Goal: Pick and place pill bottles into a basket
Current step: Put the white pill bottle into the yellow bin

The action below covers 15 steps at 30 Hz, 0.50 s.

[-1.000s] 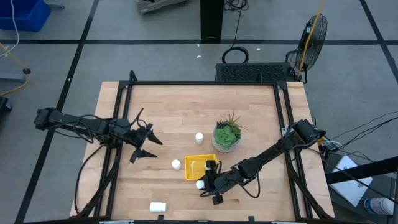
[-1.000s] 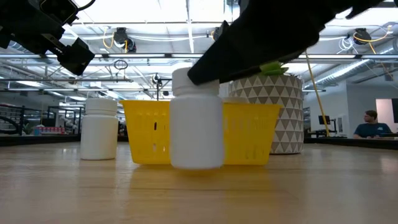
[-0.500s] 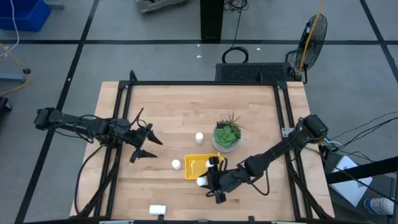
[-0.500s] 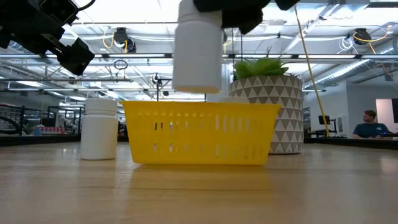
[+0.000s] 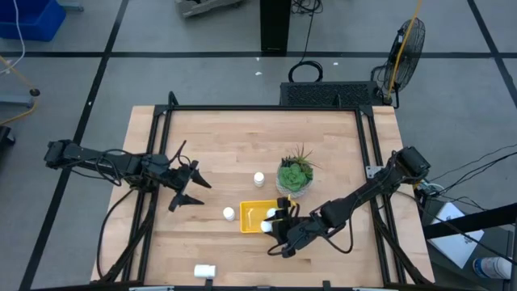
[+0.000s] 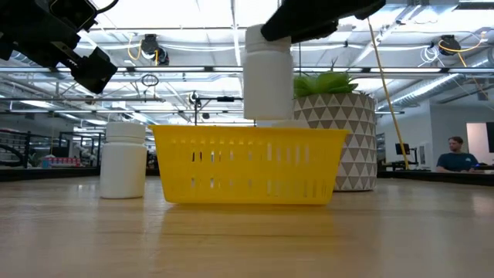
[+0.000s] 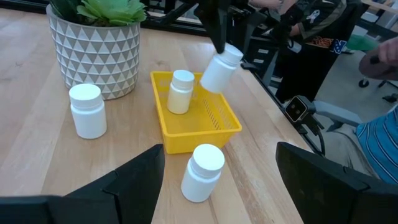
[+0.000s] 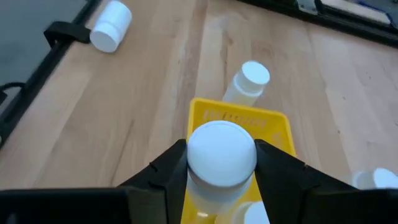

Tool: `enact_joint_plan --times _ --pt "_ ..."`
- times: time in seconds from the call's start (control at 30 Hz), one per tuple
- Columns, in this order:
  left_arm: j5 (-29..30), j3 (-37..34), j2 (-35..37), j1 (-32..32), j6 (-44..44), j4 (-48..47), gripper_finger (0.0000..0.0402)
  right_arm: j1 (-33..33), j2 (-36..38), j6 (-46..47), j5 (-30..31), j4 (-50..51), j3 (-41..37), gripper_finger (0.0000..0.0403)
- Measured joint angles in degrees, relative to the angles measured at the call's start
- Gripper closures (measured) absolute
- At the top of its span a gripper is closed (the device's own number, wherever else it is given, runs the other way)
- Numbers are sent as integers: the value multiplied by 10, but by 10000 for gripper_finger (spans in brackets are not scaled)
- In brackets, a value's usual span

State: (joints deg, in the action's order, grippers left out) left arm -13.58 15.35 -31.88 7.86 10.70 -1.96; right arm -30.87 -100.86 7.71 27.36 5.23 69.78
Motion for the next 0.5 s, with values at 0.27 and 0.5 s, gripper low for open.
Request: enact_joint_plan --times 0.27,0.5 --pt "0 0 0 0 0 0 92 0 -1 25 13 -5 -27 251" --pt "0 0 0 0 1 0 92 -1 -1 43 14 -12 -40 249"
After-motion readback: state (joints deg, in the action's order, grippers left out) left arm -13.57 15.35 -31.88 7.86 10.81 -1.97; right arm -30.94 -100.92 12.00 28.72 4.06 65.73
